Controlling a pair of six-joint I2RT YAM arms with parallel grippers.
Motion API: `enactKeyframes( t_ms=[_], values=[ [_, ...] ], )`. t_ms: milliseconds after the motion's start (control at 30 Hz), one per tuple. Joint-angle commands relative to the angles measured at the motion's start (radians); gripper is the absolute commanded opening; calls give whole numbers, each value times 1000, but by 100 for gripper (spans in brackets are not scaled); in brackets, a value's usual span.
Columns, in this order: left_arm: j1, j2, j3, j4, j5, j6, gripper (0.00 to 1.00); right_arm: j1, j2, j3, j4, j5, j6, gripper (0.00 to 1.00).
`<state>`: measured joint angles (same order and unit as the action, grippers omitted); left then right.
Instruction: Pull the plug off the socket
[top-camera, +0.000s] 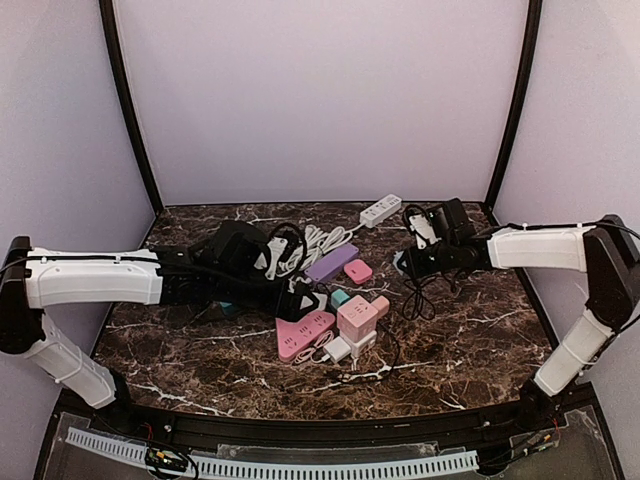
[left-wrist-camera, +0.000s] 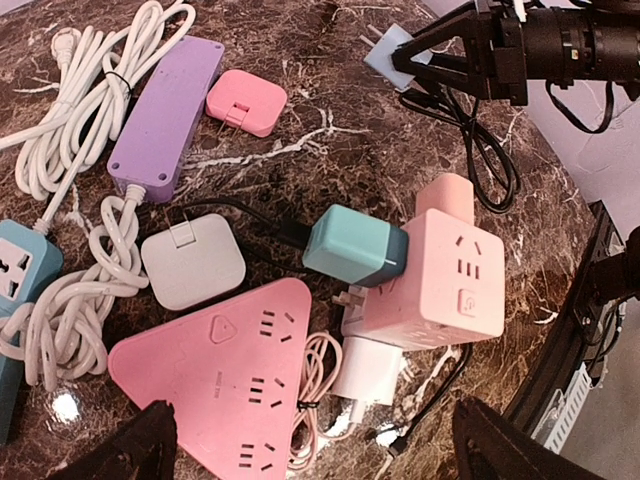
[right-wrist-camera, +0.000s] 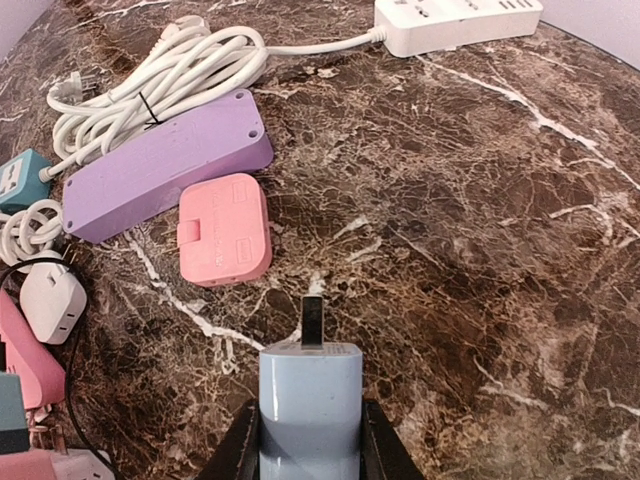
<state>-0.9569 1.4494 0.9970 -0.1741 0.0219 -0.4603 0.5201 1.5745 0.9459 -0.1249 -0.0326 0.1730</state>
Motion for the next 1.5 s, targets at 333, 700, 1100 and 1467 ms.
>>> enactKeyframes(
  t_ms=[333, 700, 1100, 1467],
  values=[
    [13, -56, -81, 51, 24, -100, 95, -19, 262, 155, 144, -100, -34, 11],
    [12, -41, -82, 72, 62, -115, 95, -22, 298, 156, 142, -112, -27, 57],
    [12, -13, -103, 141, 108, -226, 94, -22, 107, 120, 43, -113, 25, 85],
    [-36, 65, -110, 280, 154, -355, 91, 73, -331, -68, -123, -257, 176, 82]
  ],
)
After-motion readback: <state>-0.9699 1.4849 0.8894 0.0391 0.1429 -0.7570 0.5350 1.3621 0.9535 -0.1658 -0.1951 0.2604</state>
